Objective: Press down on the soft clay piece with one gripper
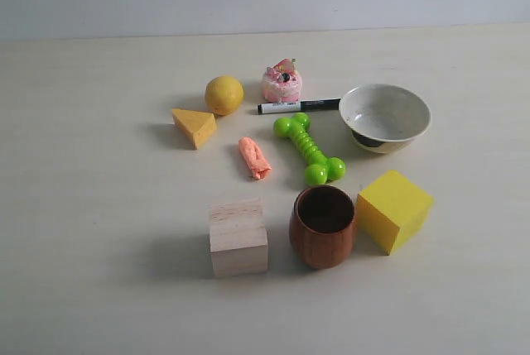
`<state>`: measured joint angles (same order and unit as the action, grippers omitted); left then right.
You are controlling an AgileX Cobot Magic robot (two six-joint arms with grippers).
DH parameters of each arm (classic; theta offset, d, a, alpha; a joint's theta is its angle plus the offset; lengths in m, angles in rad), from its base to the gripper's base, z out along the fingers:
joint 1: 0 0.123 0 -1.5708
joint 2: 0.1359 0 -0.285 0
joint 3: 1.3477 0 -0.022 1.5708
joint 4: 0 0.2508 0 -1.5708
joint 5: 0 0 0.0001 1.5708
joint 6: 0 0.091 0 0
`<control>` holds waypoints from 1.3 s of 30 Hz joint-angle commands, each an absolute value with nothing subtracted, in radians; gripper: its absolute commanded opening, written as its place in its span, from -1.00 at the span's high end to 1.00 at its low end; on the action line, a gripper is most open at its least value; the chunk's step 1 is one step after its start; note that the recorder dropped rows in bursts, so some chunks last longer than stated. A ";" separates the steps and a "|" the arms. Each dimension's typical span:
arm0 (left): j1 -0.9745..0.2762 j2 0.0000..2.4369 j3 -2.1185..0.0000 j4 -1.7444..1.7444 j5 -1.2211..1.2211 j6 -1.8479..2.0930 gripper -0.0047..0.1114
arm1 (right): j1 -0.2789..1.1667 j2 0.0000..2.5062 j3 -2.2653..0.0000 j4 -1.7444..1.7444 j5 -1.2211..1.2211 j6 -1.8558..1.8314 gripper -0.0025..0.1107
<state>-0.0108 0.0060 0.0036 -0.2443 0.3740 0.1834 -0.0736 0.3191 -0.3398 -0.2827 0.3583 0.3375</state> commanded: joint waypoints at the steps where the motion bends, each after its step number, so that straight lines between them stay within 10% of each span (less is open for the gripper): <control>1: -0.009 0.000 0.000 -0.246 0.365 0.182 0.92 | -0.080 0.228 -0.281 -0.293 0.308 0.341 0.96; 39: -0.009 0.000 0.000 -0.246 0.365 0.182 0.92 | -0.080 0.000 0.000 -0.050 0.260 0.078 0.96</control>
